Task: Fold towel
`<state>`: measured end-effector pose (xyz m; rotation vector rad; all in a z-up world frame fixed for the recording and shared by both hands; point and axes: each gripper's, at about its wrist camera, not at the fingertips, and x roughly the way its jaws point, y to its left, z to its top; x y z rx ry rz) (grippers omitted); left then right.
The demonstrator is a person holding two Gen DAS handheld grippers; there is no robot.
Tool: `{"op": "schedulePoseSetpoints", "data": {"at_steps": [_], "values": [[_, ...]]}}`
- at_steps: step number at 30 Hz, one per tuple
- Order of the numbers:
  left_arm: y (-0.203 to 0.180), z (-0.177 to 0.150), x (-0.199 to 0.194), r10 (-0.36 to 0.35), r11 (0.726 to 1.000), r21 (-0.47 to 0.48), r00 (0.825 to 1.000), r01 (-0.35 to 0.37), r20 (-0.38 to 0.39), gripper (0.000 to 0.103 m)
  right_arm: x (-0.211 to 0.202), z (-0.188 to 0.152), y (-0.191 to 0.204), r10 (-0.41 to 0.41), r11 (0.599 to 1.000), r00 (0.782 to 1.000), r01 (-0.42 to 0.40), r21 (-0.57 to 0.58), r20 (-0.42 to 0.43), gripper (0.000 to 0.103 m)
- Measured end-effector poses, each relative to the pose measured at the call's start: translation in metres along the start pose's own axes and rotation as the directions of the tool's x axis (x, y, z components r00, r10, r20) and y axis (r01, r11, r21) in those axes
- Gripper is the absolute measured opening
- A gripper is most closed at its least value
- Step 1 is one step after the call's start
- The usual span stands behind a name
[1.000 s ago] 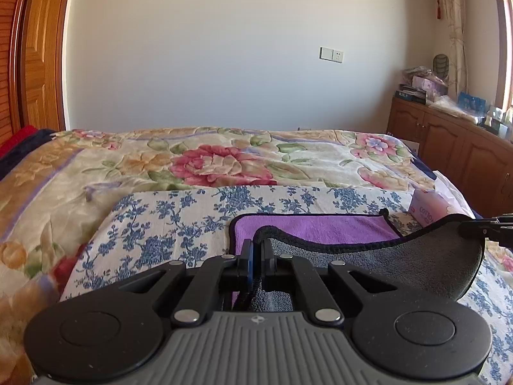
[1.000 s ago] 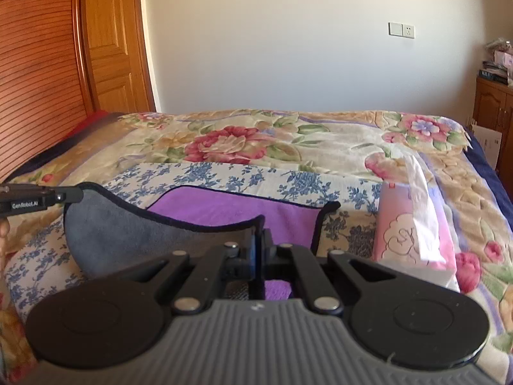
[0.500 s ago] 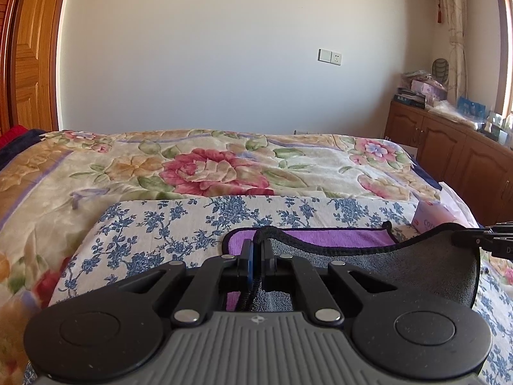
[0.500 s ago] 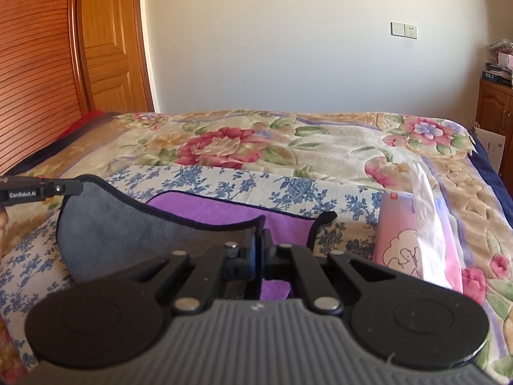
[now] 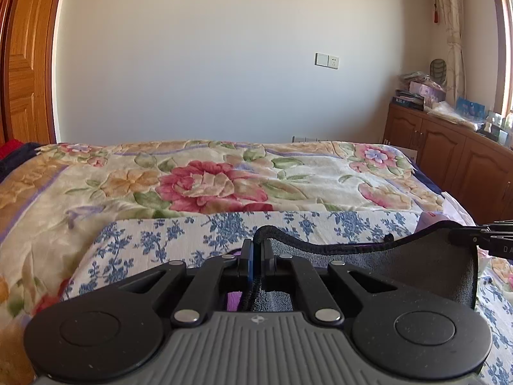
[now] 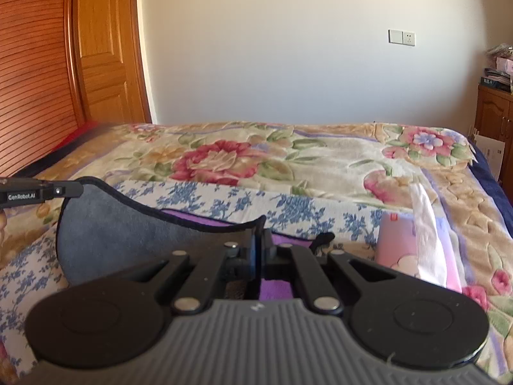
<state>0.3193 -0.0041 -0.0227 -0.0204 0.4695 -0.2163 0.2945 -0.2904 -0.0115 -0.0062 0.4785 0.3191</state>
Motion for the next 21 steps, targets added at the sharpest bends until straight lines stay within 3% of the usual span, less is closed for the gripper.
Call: {"op": "schedulePoseSetpoints", "data": {"at_steps": [21], "values": [[0.001,0.017,0.049,0.014,1.0,0.01,1.0,-0.014,-0.003,0.005,0.039,0.009,-0.01,-0.069,0.994,0.998,0.069,-0.081,-0.003,0.004]]}}
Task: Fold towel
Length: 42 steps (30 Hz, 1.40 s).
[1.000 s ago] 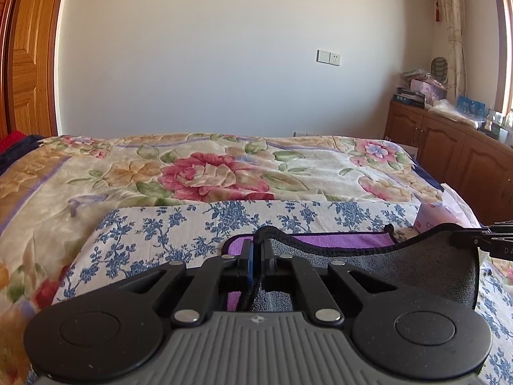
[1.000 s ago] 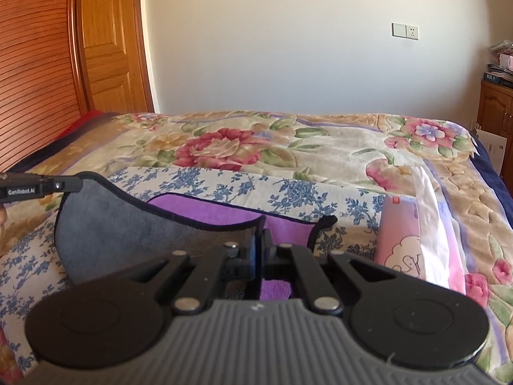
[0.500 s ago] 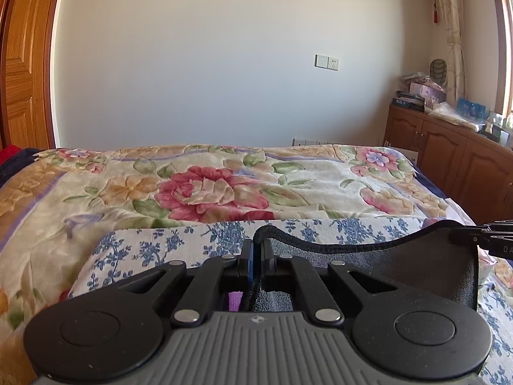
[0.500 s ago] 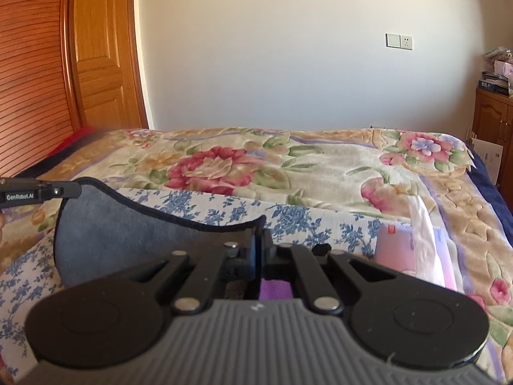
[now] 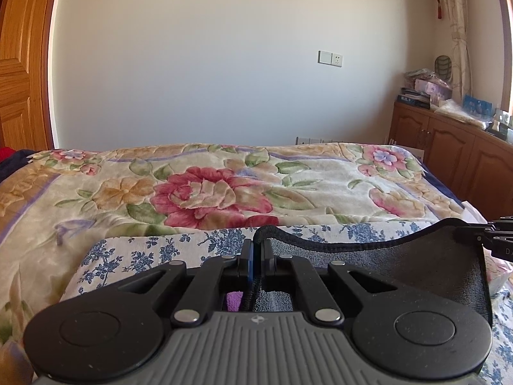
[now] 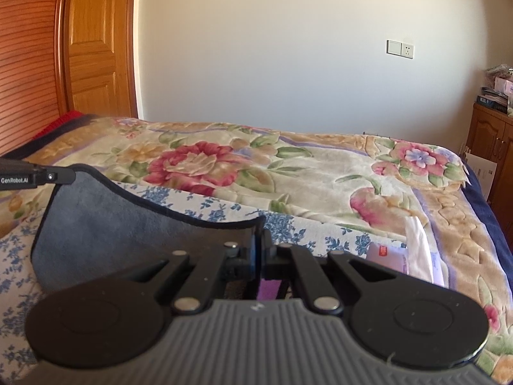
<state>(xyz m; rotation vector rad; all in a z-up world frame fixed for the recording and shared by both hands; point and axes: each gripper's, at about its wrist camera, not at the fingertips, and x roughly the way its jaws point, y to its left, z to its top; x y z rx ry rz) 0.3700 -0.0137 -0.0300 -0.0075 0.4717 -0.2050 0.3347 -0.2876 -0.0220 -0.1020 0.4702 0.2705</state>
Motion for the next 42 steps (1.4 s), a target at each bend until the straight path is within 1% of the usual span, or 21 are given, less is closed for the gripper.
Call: {"op": "schedulePoseSetpoints", "data": {"at_steps": [8,14,20,26,30,34,37,42], "values": [[0.006,-0.002,0.016,0.014,1.0,-0.012,1.0,-0.014,0.0,0.005,0.016,-0.006,0.0,-0.03,1.0,1.0,0.03,-0.007,-0.002,0.004],[0.006,-0.003,0.026,0.02,1.0,0.006,1.0,-0.02,0.001,0.005,0.026,-0.008,0.0,-0.044,0.999,0.999,0.043,-0.008,-0.003,0.004],[0.007,-0.006,0.037,0.029,0.999,0.017,1.0,-0.029,-0.01,0.005,0.034,-0.012,0.003,-0.065,0.997,0.998,0.064,-0.037,-0.015,0.004],[0.009,-0.013,0.05,0.032,0.999,0.018,0.998,-0.032,-0.045,0.005,0.048,-0.02,0.005,-0.081,0.994,0.995,0.076,-0.075,-0.059,0.004],[0.008,-0.016,0.057,0.033,0.999,0.032,0.998,-0.031,-0.051,0.005,0.051,-0.024,0.008,-0.093,0.991,0.994,0.088,-0.096,-0.048,0.004],[0.01,-0.02,0.066,0.038,0.999,0.031,0.996,-0.035,-0.079,0.005,0.058,-0.029,0.005,-0.096,0.992,0.992,0.09,-0.084,-0.076,0.004],[0.009,-0.023,0.072,0.045,0.998,0.048,0.993,-0.04,-0.107,0.005,0.061,-0.031,0.001,-0.092,0.994,0.991,0.086,-0.069,-0.094,0.004],[0.014,-0.027,0.078,0.053,0.998,0.032,0.989,-0.049,-0.141,0.009,0.063,-0.035,0.0,-0.091,0.995,0.988,0.085,-0.051,-0.121,0.004]]}}
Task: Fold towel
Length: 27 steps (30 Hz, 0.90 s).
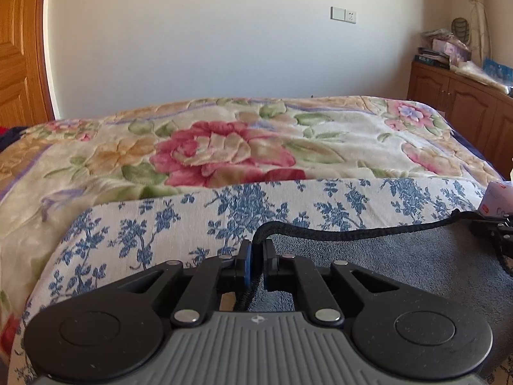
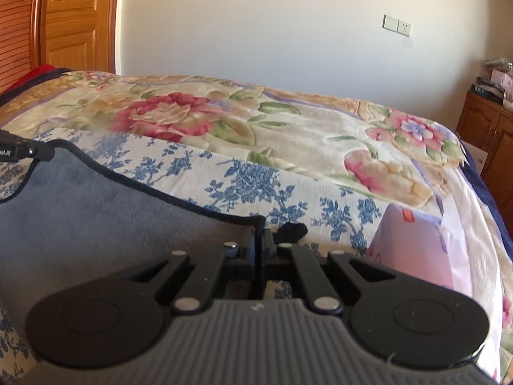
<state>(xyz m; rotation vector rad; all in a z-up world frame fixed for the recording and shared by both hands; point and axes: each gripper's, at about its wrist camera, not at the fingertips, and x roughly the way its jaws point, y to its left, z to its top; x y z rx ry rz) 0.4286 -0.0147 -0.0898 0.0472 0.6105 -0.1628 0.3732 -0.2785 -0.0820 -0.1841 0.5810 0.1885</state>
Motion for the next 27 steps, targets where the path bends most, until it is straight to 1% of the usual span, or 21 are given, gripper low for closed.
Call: {"op": "schedulePoseSetpoints", "data": {"at_steps": [1,3,5,6,7,8,10,12,14,15,17,18,19,20,23,27], "values": [[0.001,-0.001,0.0,0.004,1.0,-0.003,1.0,-0.004,-0.001,0.01,0.001,-0.001,0.001,-0.005,1.0,1.0,0.005,-0.002,-0.005,0.005],[0.002,-0.001,0.0,0.004,1.0,-0.016,1.0,-0.004,-0.007,0.014,0.003,-0.002,0.002,-0.012,1.0,1.0,0.012,-0.011,-0.012,0.005],[0.004,-0.001,0.0,0.012,0.999,-0.029,1.0,-0.012,-0.006,0.025,0.002,-0.003,0.004,-0.016,1.0,1.0,0.015,-0.023,-0.01,0.005],[0.005,-0.002,0.001,0.017,0.999,-0.031,1.0,-0.017,-0.005,0.027,0.002,-0.003,0.003,-0.015,1.0,1.0,0.015,-0.025,-0.009,0.005],[0.006,-0.001,0.001,0.025,0.999,-0.029,1.0,-0.025,-0.005,0.033,0.001,-0.002,0.003,-0.018,1.0,1.0,0.017,-0.025,-0.006,0.006],[0.006,-0.002,0.002,0.033,0.999,-0.026,0.999,-0.033,-0.003,0.039,0.001,-0.002,0.003,-0.018,1.0,1.0,0.018,-0.024,-0.004,0.011],[0.005,-0.002,0.001,0.042,0.999,-0.021,0.999,-0.042,0.005,0.046,0.002,-0.002,0.002,-0.028,0.999,1.0,0.028,-0.02,-0.003,0.013],[0.005,-0.003,0.001,0.038,0.999,-0.023,0.999,-0.038,0.01,0.049,0.002,-0.002,0.0,-0.031,0.999,1.0,0.031,-0.014,-0.001,0.014],[0.004,-0.004,0.0,0.043,0.999,-0.025,0.999,-0.042,0.019,0.058,0.0,-0.003,0.0,-0.047,0.999,0.999,0.048,-0.015,0.006,0.015],[0.004,-0.004,-0.001,0.047,0.999,-0.026,0.999,-0.047,0.024,0.06,0.0,-0.003,0.0,-0.059,0.998,0.998,0.059,-0.017,0.007,0.015],[0.003,-0.005,-0.001,0.045,0.999,-0.031,0.999,-0.044,0.028,0.062,-0.003,-0.004,0.0,-0.055,0.998,0.998,0.055,-0.005,0.01,0.017],[0.003,-0.005,-0.002,0.044,0.999,-0.032,0.999,-0.043,0.028,0.062,-0.004,-0.004,0.0,-0.051,0.999,0.999,0.051,0.004,0.012,0.022],[0.002,-0.005,-0.003,0.047,0.998,-0.031,0.998,-0.046,0.031,0.065,-0.007,-0.004,0.0,-0.05,0.999,0.999,0.05,0.008,0.02,0.037],[0.001,-0.006,-0.005,0.053,0.998,-0.025,0.998,-0.052,0.037,0.07,-0.01,-0.004,0.001,-0.05,0.999,0.998,0.049,0.009,0.032,0.049],[-0.002,-0.005,-0.011,0.069,0.998,-0.015,0.996,-0.069,0.055,0.077,-0.019,-0.001,0.004,-0.036,0.999,0.998,0.036,0.013,0.05,0.05],[-0.005,-0.001,-0.023,0.07,0.998,-0.01,0.996,-0.069,0.062,0.082,-0.03,0.003,0.006,-0.029,0.999,0.997,0.027,0.027,0.066,0.052]]}}
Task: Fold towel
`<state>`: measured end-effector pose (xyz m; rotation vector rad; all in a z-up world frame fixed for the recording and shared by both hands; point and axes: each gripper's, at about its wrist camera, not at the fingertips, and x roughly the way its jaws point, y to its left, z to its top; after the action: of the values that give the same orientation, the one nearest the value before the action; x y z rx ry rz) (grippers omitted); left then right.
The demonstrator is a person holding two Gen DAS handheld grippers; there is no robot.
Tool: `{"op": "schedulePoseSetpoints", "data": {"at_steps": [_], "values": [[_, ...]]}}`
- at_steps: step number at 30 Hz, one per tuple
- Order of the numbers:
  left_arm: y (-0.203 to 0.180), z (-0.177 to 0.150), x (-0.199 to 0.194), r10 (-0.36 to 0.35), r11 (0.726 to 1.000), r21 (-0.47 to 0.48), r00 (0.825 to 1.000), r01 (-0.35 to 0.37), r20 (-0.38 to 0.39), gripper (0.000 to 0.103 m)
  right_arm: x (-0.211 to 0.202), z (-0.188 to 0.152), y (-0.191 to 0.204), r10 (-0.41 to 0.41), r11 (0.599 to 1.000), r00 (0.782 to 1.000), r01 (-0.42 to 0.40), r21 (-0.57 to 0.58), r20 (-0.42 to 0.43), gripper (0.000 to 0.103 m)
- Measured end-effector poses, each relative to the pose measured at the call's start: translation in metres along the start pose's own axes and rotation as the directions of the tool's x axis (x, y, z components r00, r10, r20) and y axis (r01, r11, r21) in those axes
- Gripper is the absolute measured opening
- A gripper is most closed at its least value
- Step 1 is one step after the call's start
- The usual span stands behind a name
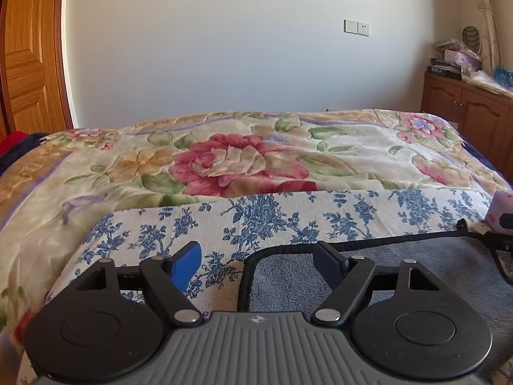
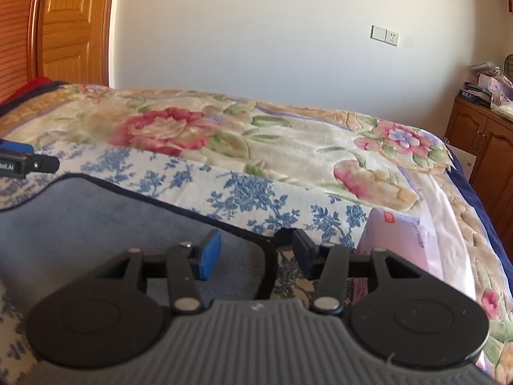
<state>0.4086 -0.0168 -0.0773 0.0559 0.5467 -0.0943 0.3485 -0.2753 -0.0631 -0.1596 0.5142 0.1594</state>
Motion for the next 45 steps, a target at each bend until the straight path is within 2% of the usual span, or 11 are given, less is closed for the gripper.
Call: {"op": "schedulePoseSetpoints", "data": {"at_steps": [3,15,22,24,25,26,28,30,31,38,45], "values": [[-0.003,0.005,-0.013,0.006,1.0,0.007,1.0,-0.006,0.015,0.088,-0.011,0.003,0.001,0.002,1.0,1.0,-0.002,0.018,0.011,0.054],[-0.017,0.022,-0.068,-0.002,0.999,0.037,0.999,0.0,0.043,0.09,-0.057,0.009,0.007,0.005,0.998,0.999,-0.008,0.066,0.041,0.057],[-0.02,0.02,-0.1,0.002,0.999,0.037,0.999,-0.004,0.054,0.096,-0.079,0.009,0.009,-0.007,0.998,0.999,0.004,0.068,0.046,0.065],[-0.021,0.018,-0.108,0.027,0.999,0.031,0.998,-0.029,0.065,0.101,-0.087,0.008,0.01,-0.02,0.997,0.998,0.016,0.069,0.056,0.069],[-0.021,0.018,-0.112,0.034,0.999,0.026,0.997,-0.036,0.071,0.103,-0.091,0.008,0.01,-0.022,0.997,0.998,0.018,0.069,0.06,0.074],[-0.021,0.017,-0.117,0.035,0.999,0.019,0.997,-0.037,0.074,0.103,-0.094,0.007,0.01,-0.019,0.998,0.998,0.015,0.069,0.064,0.083],[-0.021,0.016,-0.124,0.032,0.999,0.011,0.997,-0.033,0.073,0.103,-0.102,0.007,0.011,-0.016,0.998,0.997,0.011,0.069,0.077,0.091],[-0.024,0.014,-0.131,0.03,0.999,0.016,0.997,-0.032,0.075,0.103,-0.109,0.007,0.012,-0.022,0.997,0.996,0.016,0.071,0.083,0.095],[-0.026,0.013,-0.135,0.033,0.999,0.024,0.996,-0.035,0.078,0.103,-0.113,0.007,0.012,-0.028,0.997,0.996,0.022,0.071,0.09,0.102],[-0.038,0.008,-0.17,0.027,0.998,0.061,0.993,-0.034,0.113,0.103,-0.136,0.01,0.015,-0.048,0.998,0.993,0.044,0.042,0.106,0.103],[-0.043,0.009,-0.209,0.001,0.999,0.034,0.991,-0.005,0.134,0.103,-0.166,0.008,0.019,-0.049,0.998,0.991,0.044,0.044,0.121,0.103]]}}
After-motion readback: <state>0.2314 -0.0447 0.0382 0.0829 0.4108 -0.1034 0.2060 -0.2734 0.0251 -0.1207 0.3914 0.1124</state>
